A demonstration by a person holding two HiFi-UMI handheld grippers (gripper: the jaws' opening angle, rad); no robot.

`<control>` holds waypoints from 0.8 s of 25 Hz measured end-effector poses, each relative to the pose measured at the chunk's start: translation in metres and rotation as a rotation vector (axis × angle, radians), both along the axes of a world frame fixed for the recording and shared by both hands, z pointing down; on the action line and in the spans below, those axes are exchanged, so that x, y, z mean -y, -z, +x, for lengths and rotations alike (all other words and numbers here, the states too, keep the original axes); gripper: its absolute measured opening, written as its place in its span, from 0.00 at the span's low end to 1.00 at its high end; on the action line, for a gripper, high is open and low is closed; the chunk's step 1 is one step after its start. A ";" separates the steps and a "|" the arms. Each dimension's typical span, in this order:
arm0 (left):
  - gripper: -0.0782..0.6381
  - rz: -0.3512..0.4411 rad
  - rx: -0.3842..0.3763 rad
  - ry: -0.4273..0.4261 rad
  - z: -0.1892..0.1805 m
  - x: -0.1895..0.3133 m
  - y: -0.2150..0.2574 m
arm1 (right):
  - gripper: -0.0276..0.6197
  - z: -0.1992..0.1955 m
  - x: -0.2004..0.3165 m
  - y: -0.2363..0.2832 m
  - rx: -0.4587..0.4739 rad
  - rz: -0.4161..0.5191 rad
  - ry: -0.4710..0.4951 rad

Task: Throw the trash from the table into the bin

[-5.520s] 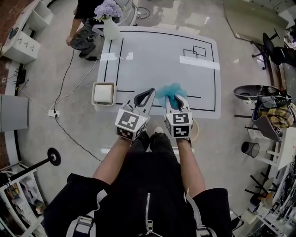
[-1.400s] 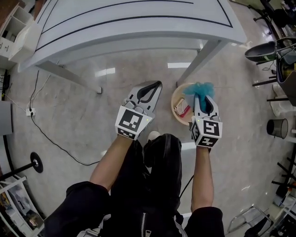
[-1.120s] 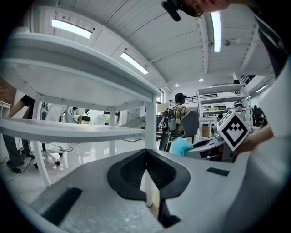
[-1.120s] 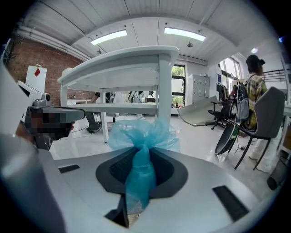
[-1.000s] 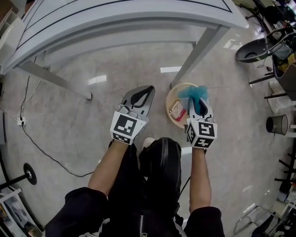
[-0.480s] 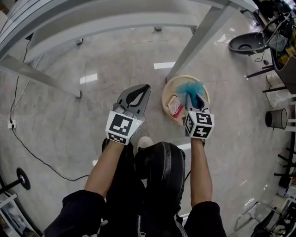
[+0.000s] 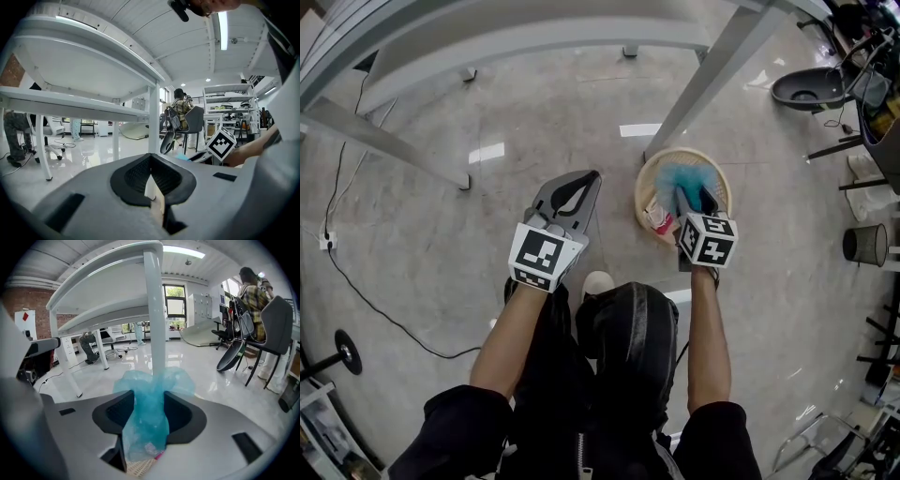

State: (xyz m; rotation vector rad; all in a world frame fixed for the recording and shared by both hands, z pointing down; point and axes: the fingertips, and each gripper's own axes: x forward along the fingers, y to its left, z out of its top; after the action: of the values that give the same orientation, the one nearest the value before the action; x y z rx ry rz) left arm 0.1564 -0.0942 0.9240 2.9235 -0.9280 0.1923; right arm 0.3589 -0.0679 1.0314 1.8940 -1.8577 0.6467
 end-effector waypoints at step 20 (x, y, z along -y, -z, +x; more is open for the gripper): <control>0.12 0.024 -0.058 0.029 -0.026 -0.011 0.020 | 0.06 -0.025 -0.018 0.052 -0.084 0.100 0.002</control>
State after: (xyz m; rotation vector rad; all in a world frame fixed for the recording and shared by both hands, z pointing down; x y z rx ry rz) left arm 0.1308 -0.0834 0.9043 2.9185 -0.9708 0.0949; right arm 0.3342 -0.0502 0.9790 1.9500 -1.8702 0.4746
